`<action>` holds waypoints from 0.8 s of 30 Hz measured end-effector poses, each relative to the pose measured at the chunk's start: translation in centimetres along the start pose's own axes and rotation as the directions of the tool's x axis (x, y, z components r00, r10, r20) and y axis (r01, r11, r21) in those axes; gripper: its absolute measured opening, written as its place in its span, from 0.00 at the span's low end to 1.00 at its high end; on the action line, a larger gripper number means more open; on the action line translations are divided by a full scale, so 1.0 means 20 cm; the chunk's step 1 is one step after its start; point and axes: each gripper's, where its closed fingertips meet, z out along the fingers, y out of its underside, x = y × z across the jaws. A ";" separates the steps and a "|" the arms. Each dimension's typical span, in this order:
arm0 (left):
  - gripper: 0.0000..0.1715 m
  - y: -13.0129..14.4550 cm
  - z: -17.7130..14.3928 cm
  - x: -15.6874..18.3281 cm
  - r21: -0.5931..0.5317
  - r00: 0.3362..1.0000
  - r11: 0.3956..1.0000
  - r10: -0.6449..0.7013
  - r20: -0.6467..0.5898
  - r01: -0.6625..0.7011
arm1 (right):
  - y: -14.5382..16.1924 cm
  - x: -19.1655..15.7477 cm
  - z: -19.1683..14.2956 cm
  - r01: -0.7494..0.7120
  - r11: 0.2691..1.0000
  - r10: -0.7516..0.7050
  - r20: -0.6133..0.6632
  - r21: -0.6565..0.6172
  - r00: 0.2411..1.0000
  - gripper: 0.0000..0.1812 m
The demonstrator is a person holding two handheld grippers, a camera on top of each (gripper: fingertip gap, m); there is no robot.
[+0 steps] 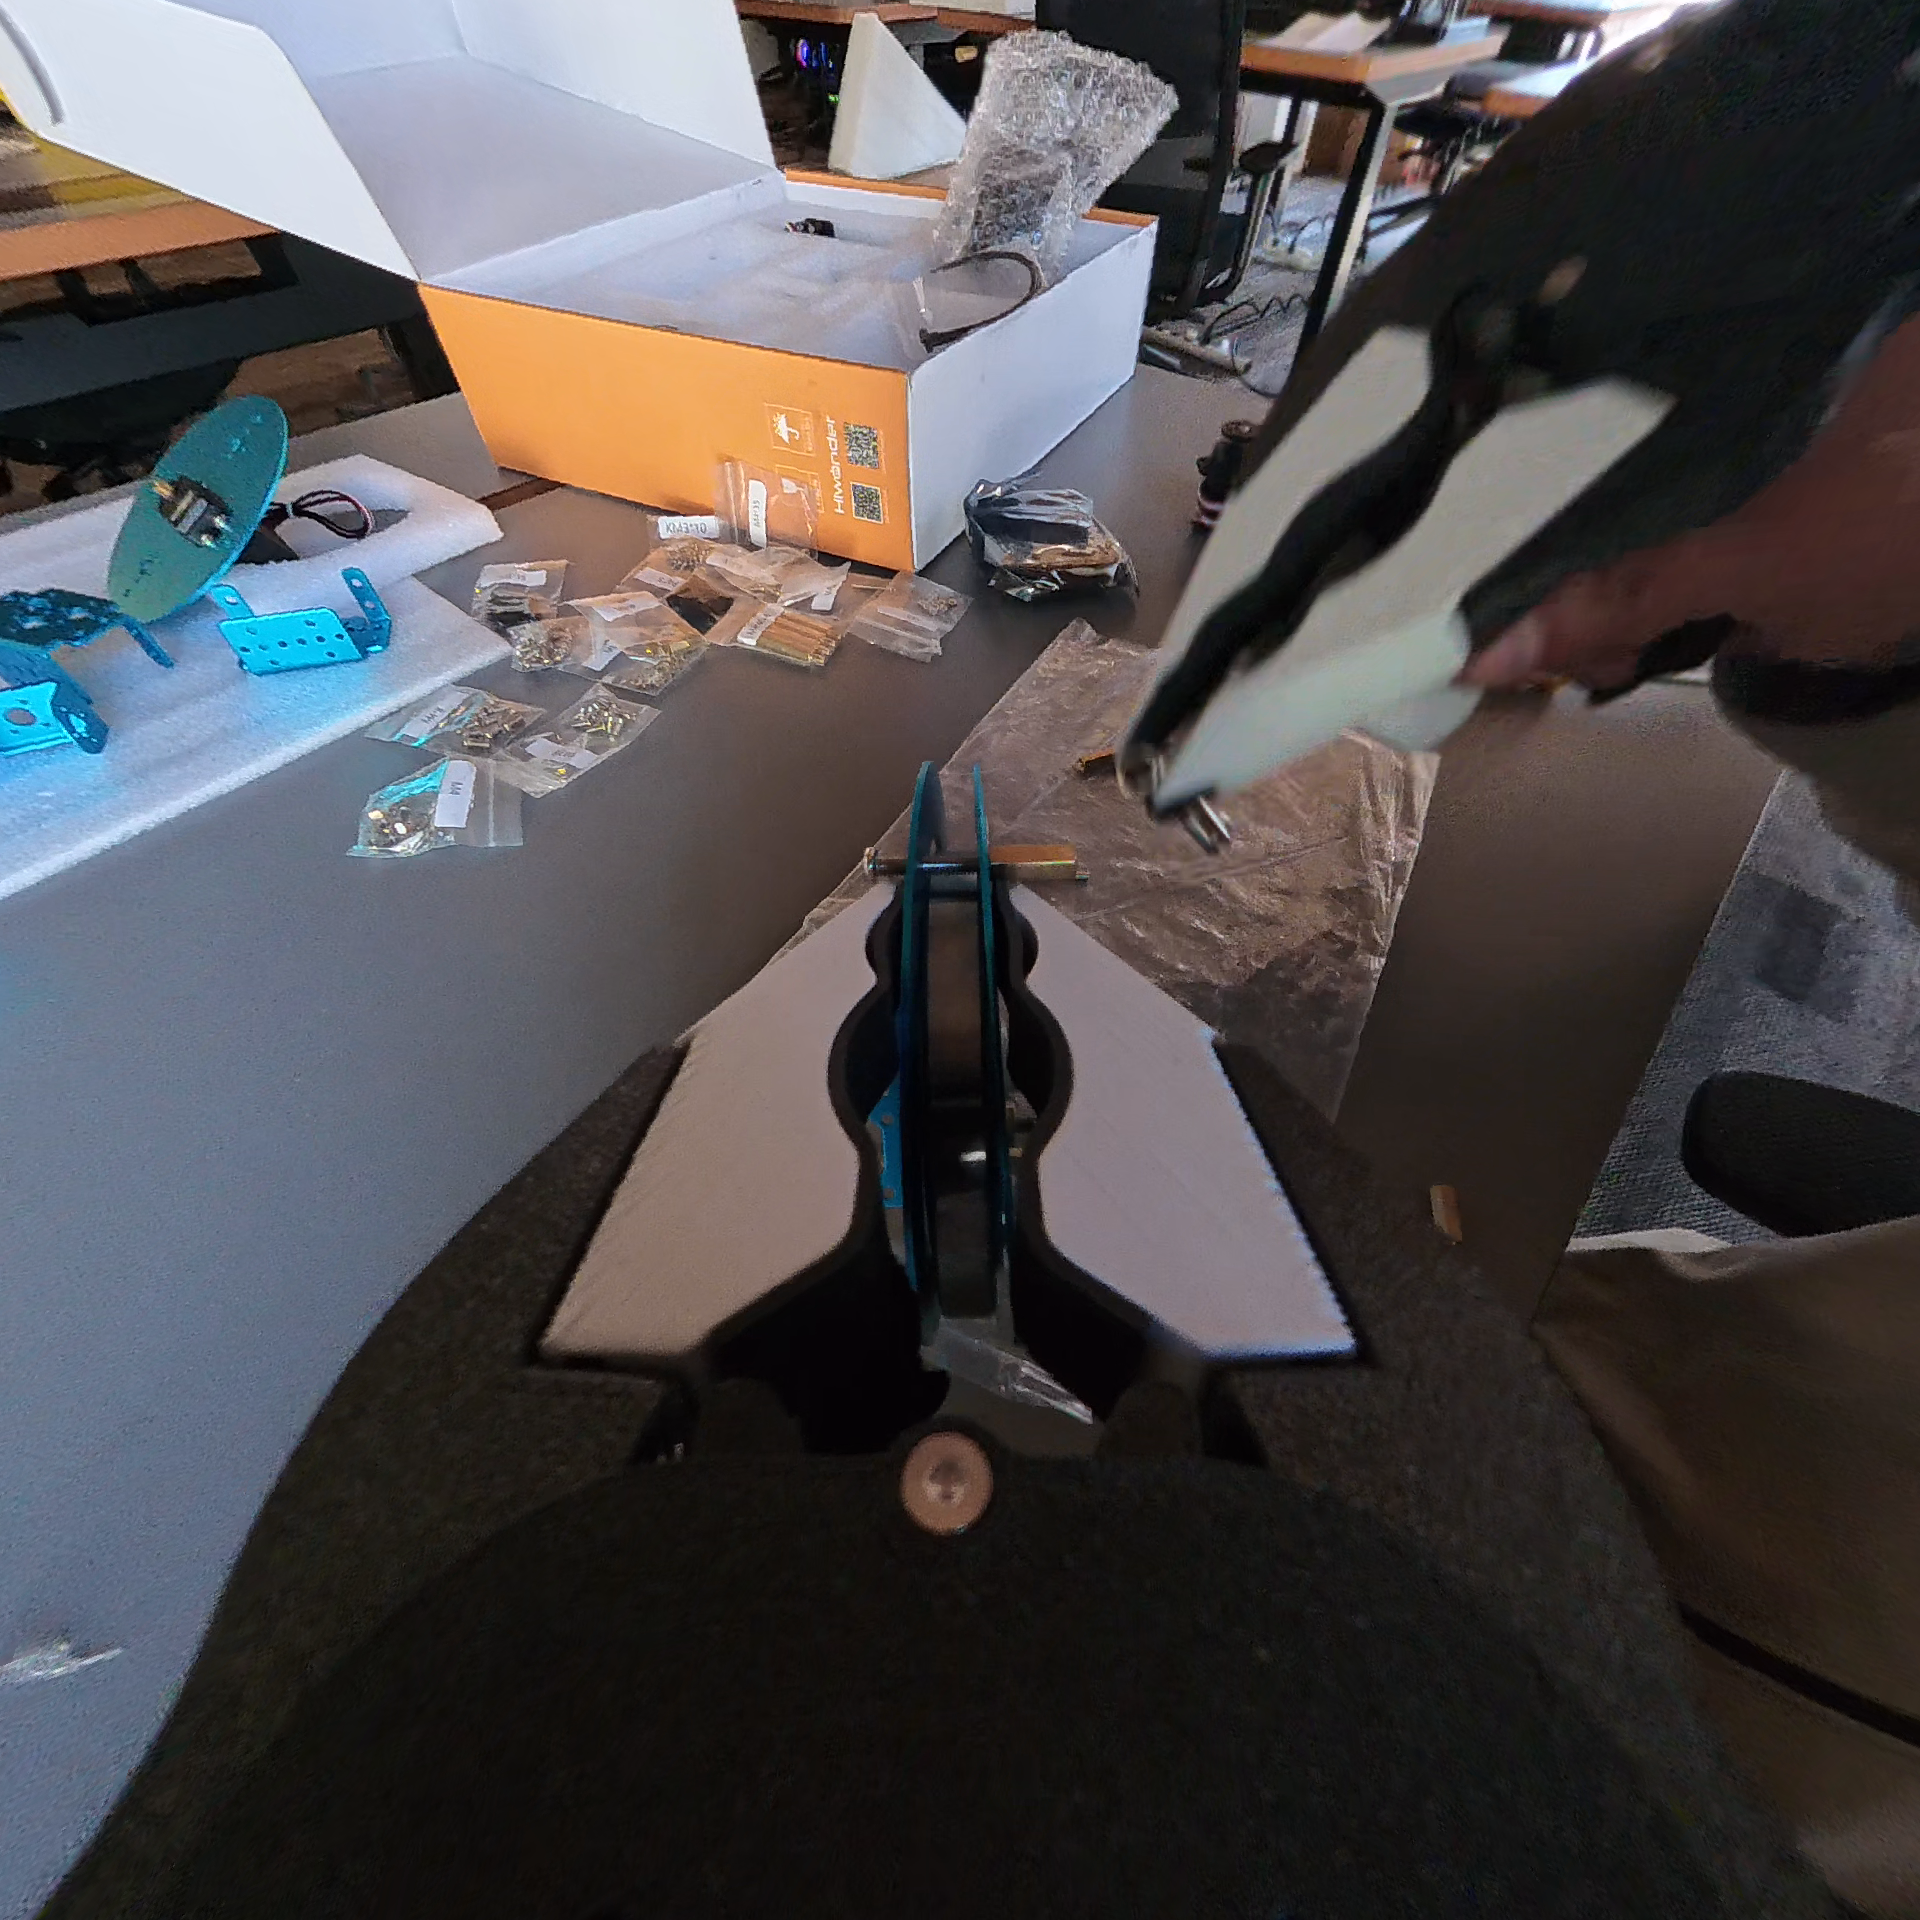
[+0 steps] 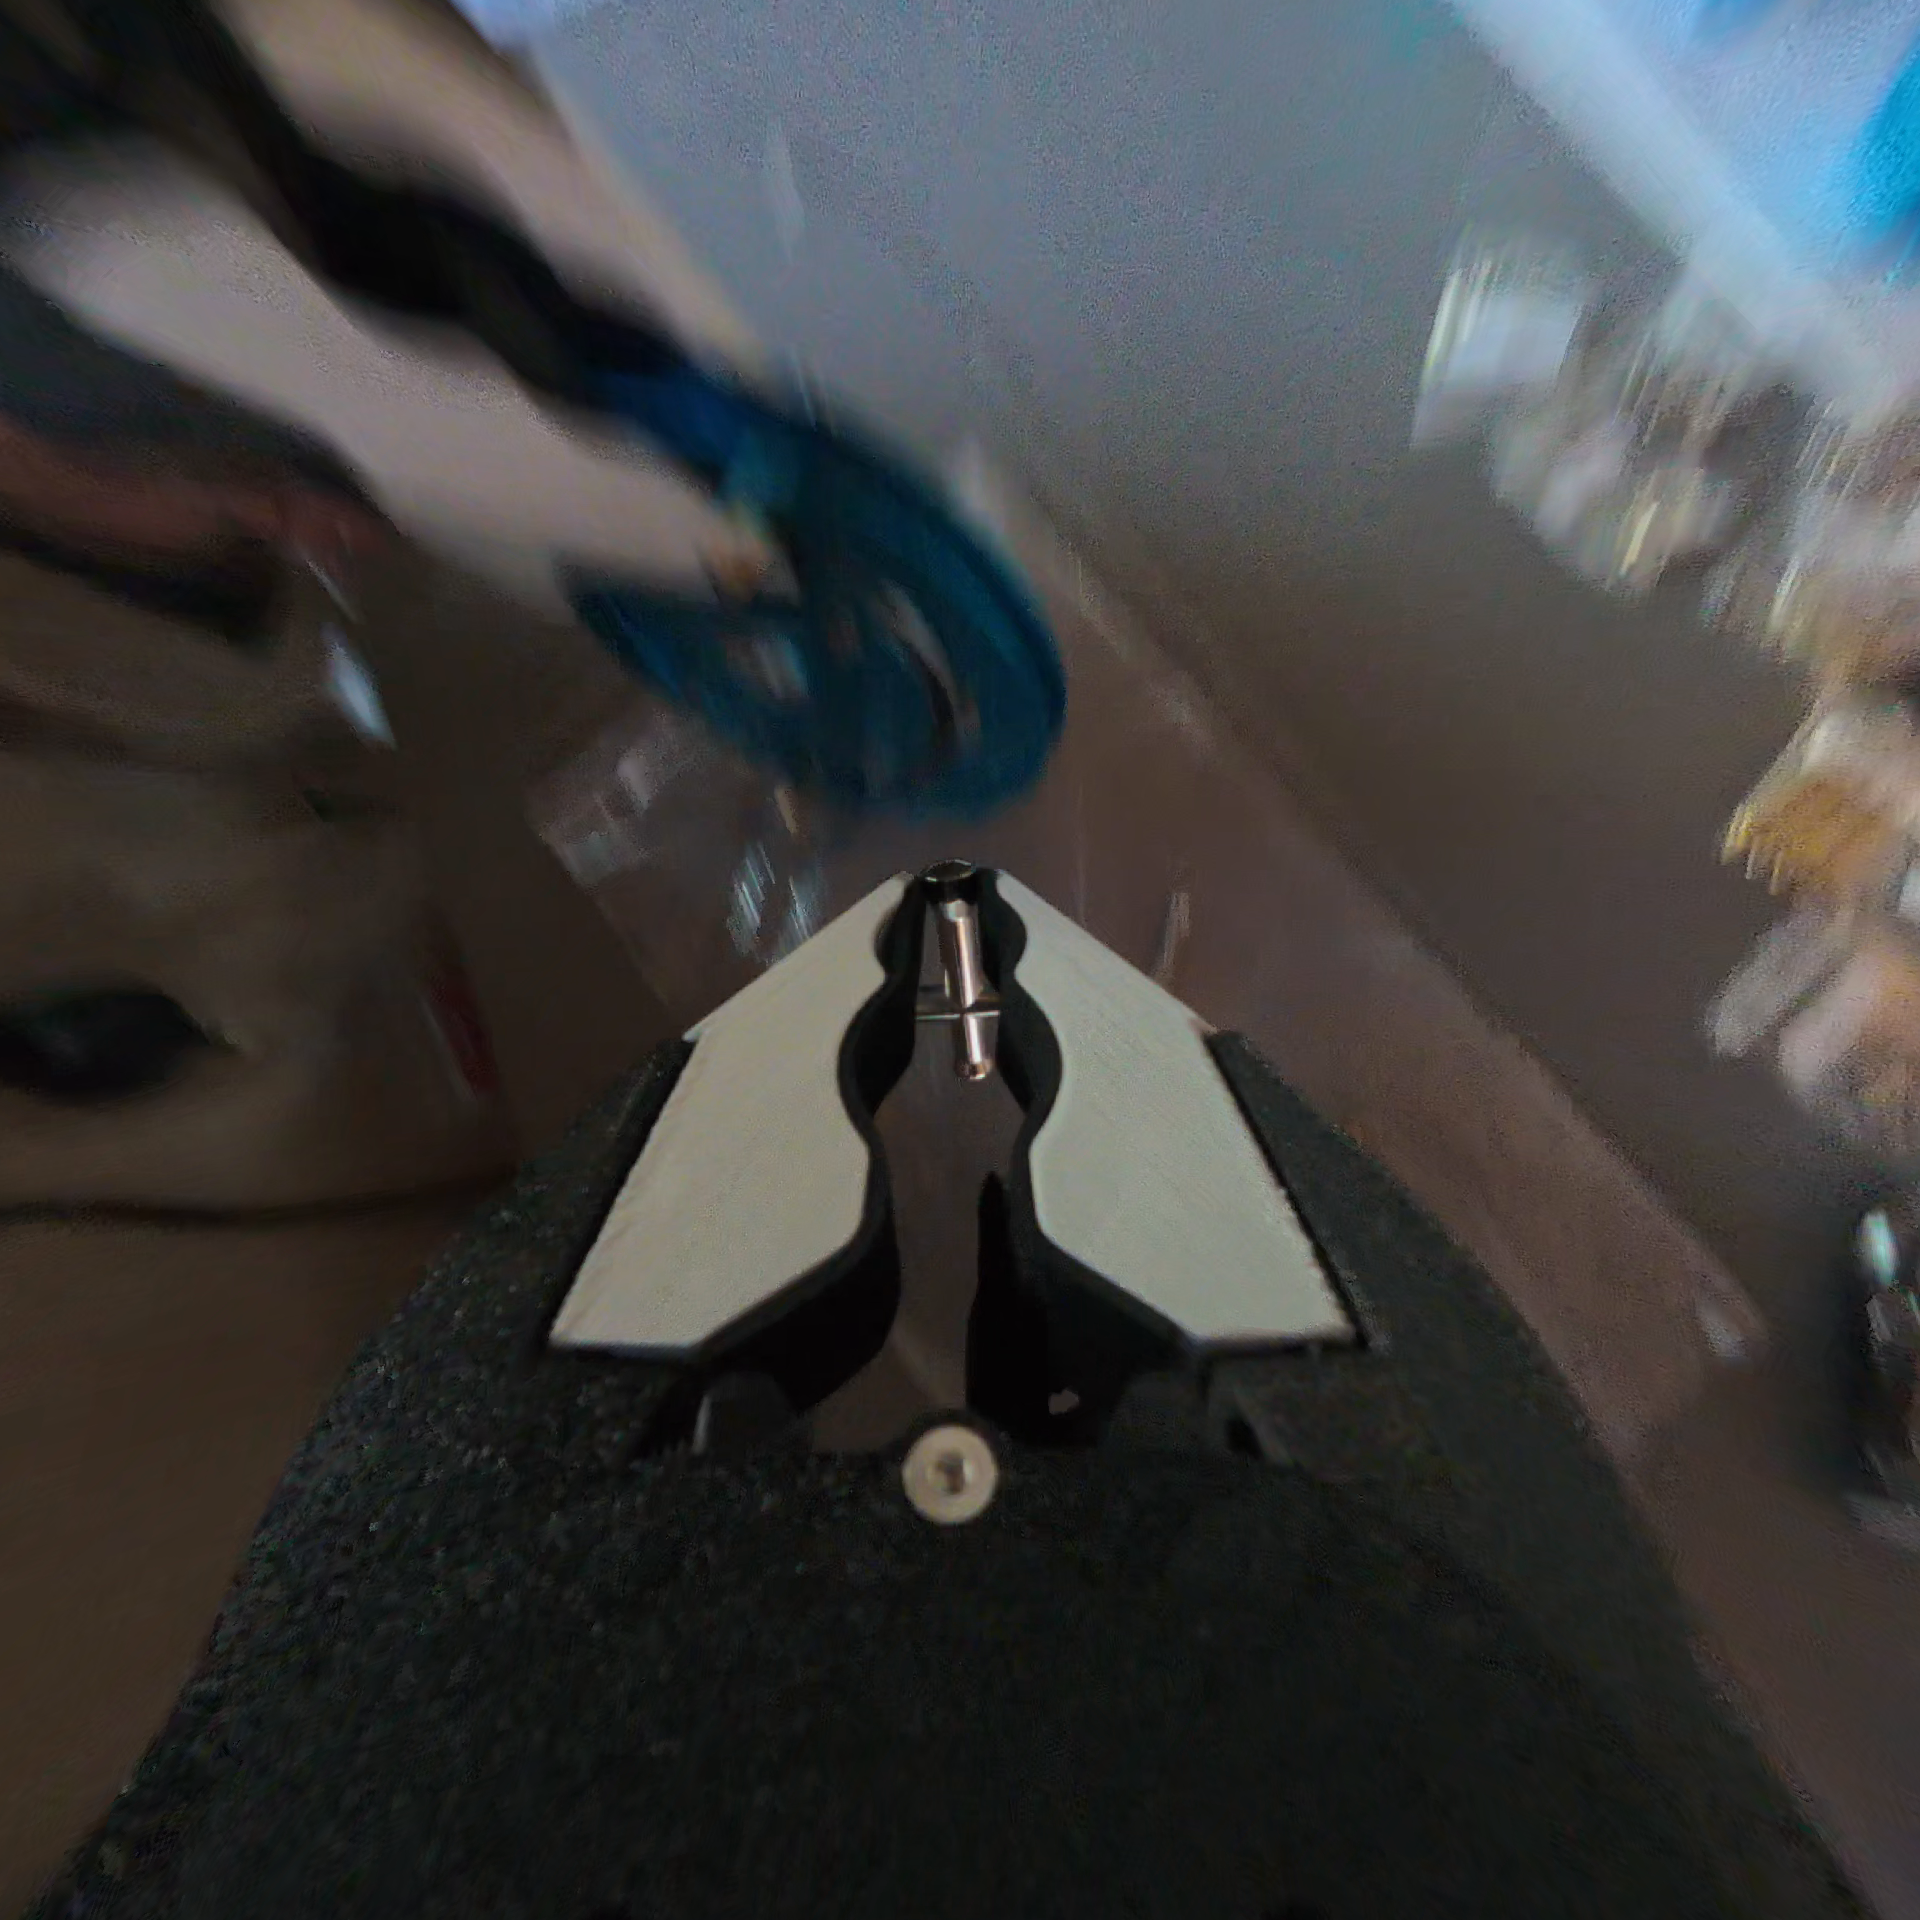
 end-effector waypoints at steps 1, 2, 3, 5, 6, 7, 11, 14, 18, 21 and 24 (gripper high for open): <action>0.08 0.00 0.00 -0.01 0.006 1.000 1.000 -0.015 -0.005 0.015 | -0.15 -0.03 -0.05 -0.026 0.981 0.014 0.063 0.194 0.998 0.05; 0.07 0.00 0.01 -0.01 0.010 1.000 1.000 -0.028 -0.013 0.028 | -0.28 -0.06 -0.10 -0.079 0.927 0.031 0.133 0.367 0.991 0.04; 0.07 0.00 0.01 -0.01 0.012 0.999 0.999 -0.039 -0.022 0.039 | -0.37 -0.08 -0.14 -0.147 0.859 0.049 0.206 0.491 0.977 0.04; 0.07 0.00 0.01 -0.01 0.011 0.999 0.999 -0.033 -0.030 0.034 | -0.44 -0.09 -0.13 -0.230 0.764 0.079 0.267 0.603 0.960 0.04; 0.07 0.00 0.01 -0.01 0.010 0.999 1.000 -0.026 -0.029 0.026 | -0.44 -0.08 -0.09 -0.251 0.752 0.101 0.270 0.610 0.957 0.04; 0.07 0.00 0.01 -0.01 0.010 0.999 1.000 -0.020 -0.030 0.020 | -0.45 -0.09 -0.06 -0.281 0.733 0.116 0.293 0.619 0.949 0.04; 0.08 -0.01 0.01 0.00 0.005 1.000 1.000 -0.011 -0.023 0.012 | -0.48 -0.13 -0.04 -0.331 0.668 0.120 0.343 0.666 0.932 0.05; 0.07 -0.01 0.01 -0.02 0.014 0.998 0.998 -0.053 -0.015 0.053 | -0.45 -0.13 -0.07 -0.275 0.652 0.101 0.278 0.707 0.955 0.05; 0.07 -0.01 0.01 -0.04 0.024 0.995 0.995 -0.094 -0.024 0.095 | -0.40 -0.14 -0.08 -0.227 0.663 0.093 0.222 0.713 0.970 0.05; 0.07 -0.01 0.01 -0.03 0.023 0.996 0.996 -0.081 -0.025 0.082 | -0.36 -0.15 -0.06 -0.239 0.680 0.106 0.230 0.693 0.967 0.05; 0.07 -0.01 0.01 -0.01 0.022 0.998 0.998 -0.051 -0.022 0.052 | -0.30 -0.15 0.00 -0.240 0.735 0.135 0.211 0.634 0.968 0.05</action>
